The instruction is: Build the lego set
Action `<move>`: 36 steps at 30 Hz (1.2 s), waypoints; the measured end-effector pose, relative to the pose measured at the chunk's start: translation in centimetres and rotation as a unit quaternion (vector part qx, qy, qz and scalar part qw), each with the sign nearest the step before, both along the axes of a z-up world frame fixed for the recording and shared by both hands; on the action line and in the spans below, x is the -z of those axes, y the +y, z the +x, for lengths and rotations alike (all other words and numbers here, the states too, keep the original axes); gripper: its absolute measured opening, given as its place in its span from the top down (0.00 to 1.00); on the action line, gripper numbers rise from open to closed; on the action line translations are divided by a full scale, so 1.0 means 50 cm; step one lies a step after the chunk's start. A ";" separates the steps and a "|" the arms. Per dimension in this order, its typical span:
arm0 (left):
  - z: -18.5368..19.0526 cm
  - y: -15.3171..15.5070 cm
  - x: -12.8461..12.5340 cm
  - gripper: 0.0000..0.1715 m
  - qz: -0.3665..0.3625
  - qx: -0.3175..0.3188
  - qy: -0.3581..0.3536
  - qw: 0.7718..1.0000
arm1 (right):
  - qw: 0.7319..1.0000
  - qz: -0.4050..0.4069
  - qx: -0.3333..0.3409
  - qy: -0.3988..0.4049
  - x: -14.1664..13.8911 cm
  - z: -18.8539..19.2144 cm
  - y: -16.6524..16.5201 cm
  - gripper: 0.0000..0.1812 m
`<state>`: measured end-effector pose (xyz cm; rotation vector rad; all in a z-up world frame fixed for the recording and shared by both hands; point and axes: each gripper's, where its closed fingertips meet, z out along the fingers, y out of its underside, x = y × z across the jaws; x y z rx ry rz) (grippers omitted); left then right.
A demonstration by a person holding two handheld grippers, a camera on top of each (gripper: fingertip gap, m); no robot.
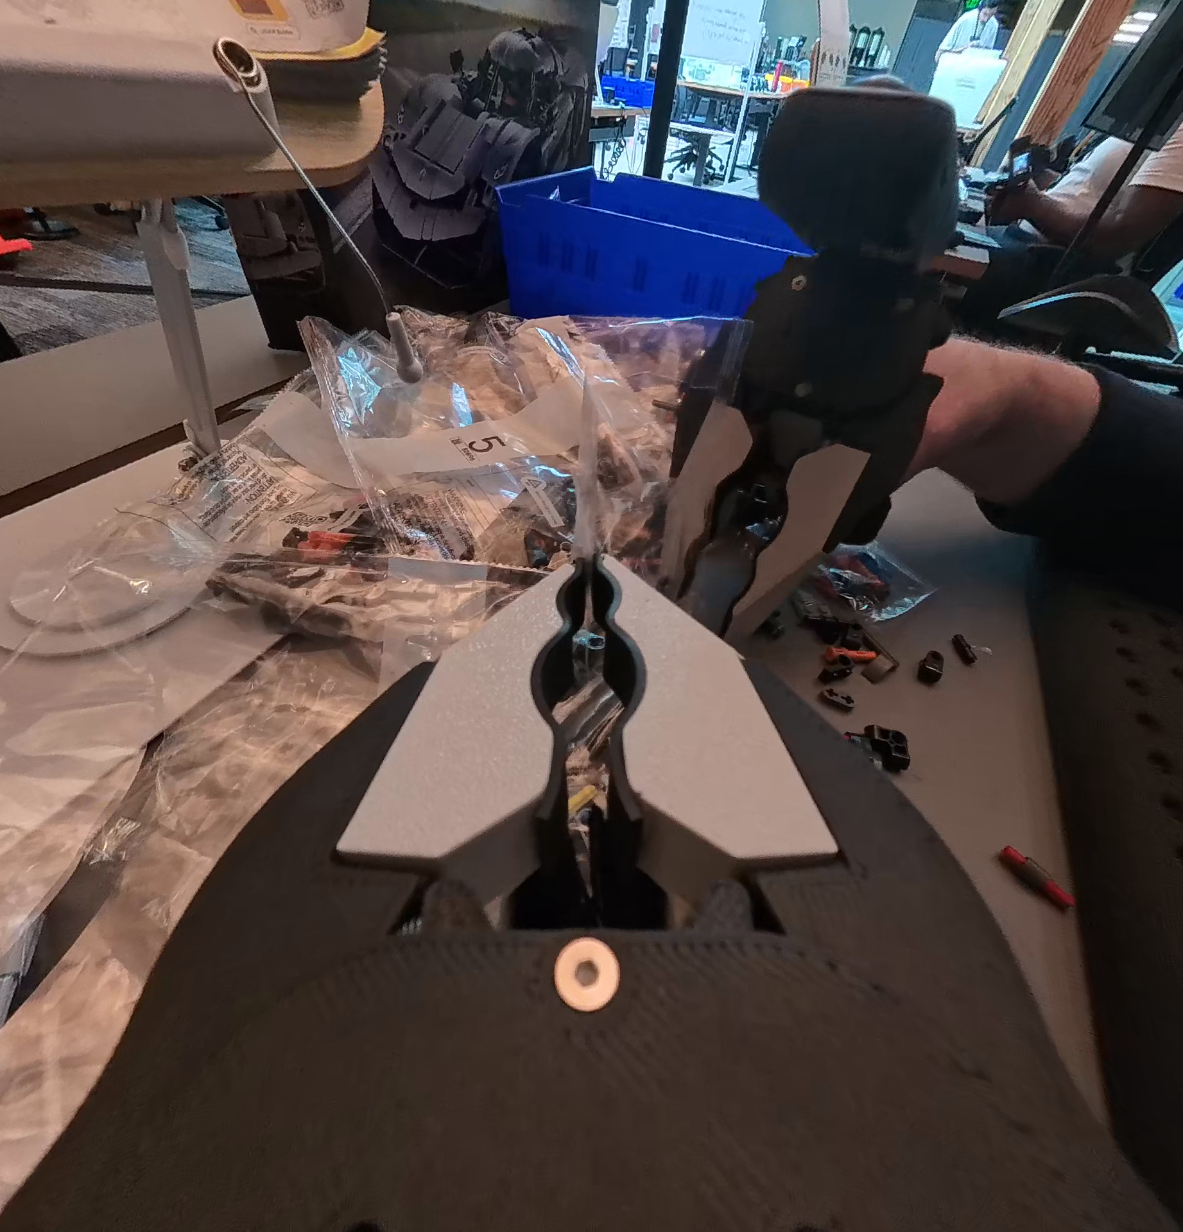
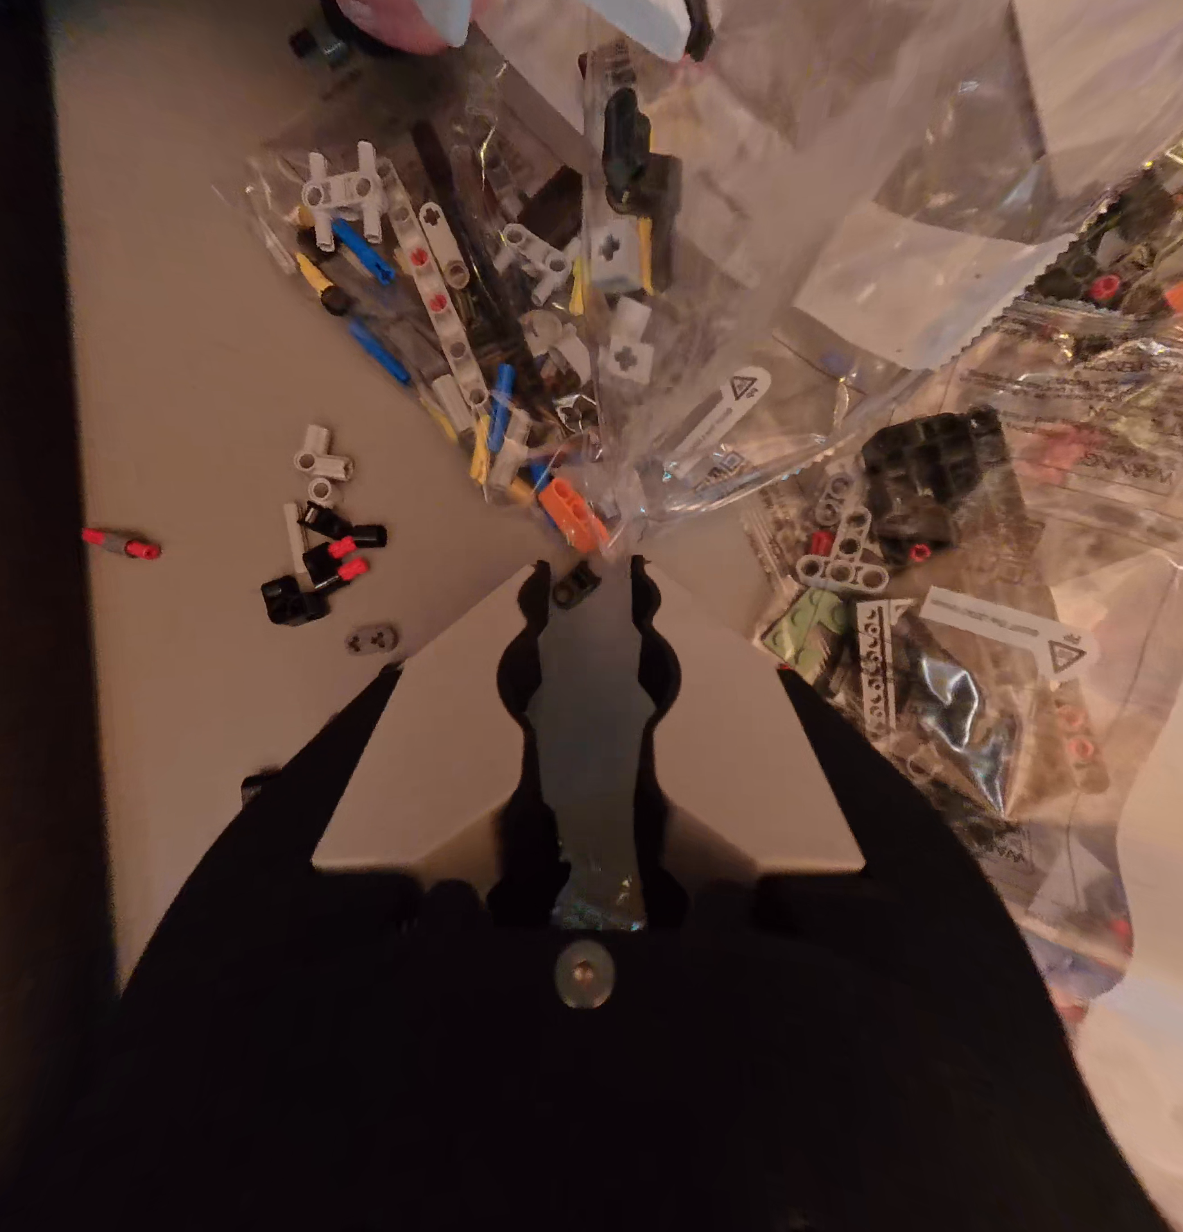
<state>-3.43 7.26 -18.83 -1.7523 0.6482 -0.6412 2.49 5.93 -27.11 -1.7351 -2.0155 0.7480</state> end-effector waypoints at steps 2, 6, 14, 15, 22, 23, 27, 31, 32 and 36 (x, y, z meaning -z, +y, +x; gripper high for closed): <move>0.000 0.000 0.001 1.00 0.000 0.000 0.001 1.000 | 1.000 0.011 0.001 -0.015 0.011 0.001 0.001 0.91; 0.000 0.000 0.001 1.00 0.001 0.000 0.002 1.000 | 1.000 0.014 -0.002 -0.020 0.013 0.003 -0.001 0.97; 0.007 -0.003 0.003 1.00 0.016 0.003 0.028 0.999 | 0.995 0.038 0.059 0.074 -0.087 0.016 0.049 0.97; 0.009 -0.004 0.005 1.00 0.019 0.004 0.037 0.999 | 0.992 0.040 0.069 0.102 -0.114 0.016 0.055 0.97; 0.035 -0.014 0.015 1.00 0.053 0.022 0.100 0.993 | 0.962 0.062 0.074 0.256 -0.248 0.014 0.050 0.97; 0.038 -0.016 0.016 1.00 0.058 0.024 0.109 0.992 | 0.959 0.066 0.070 0.268 -0.258 0.012 0.046 0.97; 0.046 -0.020 0.017 1.00 0.070 0.031 0.125 0.989 | 0.956 0.072 0.053 0.281 -0.269 0.004 0.027 0.97; 0.051 -0.023 0.013 1.00 0.079 0.034 0.129 0.988 | 0.948 0.099 0.039 0.300 -0.287 -0.006 0.009 0.97; 0.051 -0.023 0.012 1.00 0.081 0.033 0.132 0.987 | 0.945 0.107 0.036 0.307 -0.294 -0.008 0.004 0.97; 0.052 -0.024 0.009 1.00 0.089 0.031 0.138 0.986 | 0.940 0.113 0.025 0.322 -0.310 -0.013 -0.014 0.97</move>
